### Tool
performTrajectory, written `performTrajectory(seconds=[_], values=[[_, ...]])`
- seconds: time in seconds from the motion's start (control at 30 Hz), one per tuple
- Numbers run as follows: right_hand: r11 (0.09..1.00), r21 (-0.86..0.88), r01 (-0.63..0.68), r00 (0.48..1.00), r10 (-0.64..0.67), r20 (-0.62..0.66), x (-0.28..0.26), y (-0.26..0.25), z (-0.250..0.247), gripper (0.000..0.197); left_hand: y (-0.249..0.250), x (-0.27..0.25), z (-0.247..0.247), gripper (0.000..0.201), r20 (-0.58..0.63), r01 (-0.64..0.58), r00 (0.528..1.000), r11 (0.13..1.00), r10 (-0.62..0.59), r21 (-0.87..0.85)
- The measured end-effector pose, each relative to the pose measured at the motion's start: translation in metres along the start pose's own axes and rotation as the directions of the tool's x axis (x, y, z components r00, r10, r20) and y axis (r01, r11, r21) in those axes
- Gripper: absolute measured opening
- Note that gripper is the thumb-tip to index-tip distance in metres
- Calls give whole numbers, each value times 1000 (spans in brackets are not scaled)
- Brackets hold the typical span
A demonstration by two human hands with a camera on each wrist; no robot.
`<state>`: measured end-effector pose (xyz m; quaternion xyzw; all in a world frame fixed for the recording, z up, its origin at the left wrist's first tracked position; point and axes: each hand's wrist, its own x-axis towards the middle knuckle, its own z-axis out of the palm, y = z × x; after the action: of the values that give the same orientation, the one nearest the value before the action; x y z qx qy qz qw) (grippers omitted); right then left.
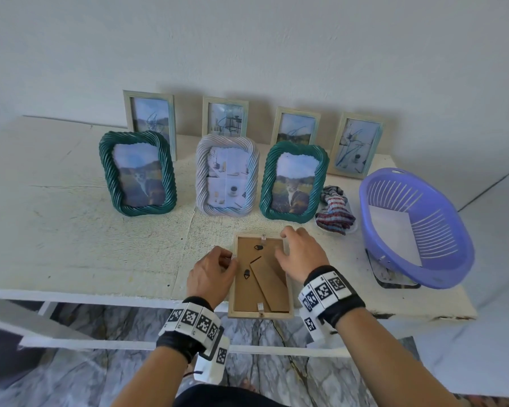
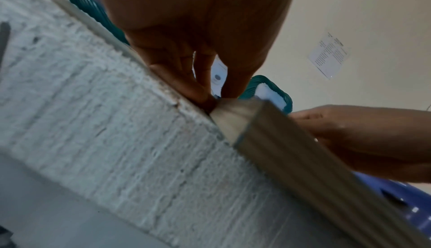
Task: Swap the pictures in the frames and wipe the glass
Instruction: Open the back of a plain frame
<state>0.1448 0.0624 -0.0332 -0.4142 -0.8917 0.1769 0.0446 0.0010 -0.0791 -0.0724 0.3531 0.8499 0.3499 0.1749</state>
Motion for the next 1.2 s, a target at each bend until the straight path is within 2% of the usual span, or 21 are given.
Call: performTrajectory(seconds=[0.1,0.27,0.4,0.5,0.6,0.73,0.83,0.93,1.2], values=[[996,-58,65,998,-66,-12,19,-8,-3,32,-2,0,-1,12,10,-13,1000,1000,13,-11],[986,-149,77,993,-63,97,40,-19,0,37,-5,1,0,12,-3,-31,1000,999,31,-21],[976,-186,115,989,-94,118,48,-20,0,28,-7,2,0,12,1,-54,999,998,54,-9],[952,-224,210,971,-174,166,51,-18,-5,22,-7,3,0,13,7,-62,998,998,62,-2],[926,-220,308,943,-266,200,56,-8,-8,24,-7,4,-1,14,21,-68,997,998,68,4],[930,-208,304,943,-263,204,55,-4,-7,26,-7,5,-2,15,30,-66,997,998,66,-5],[962,-105,251,963,-237,130,42,-5,-8,29,-8,3,-2,18,24,-72,997,997,72,-37],[957,-43,286,955,-282,92,15,-7,-9,39,-10,1,-3,20,37,-78,996,995,80,-67],[863,9,506,835,-493,244,-73,-6,1,30,-14,-1,-3,21,51,-87,994,992,92,-93]])
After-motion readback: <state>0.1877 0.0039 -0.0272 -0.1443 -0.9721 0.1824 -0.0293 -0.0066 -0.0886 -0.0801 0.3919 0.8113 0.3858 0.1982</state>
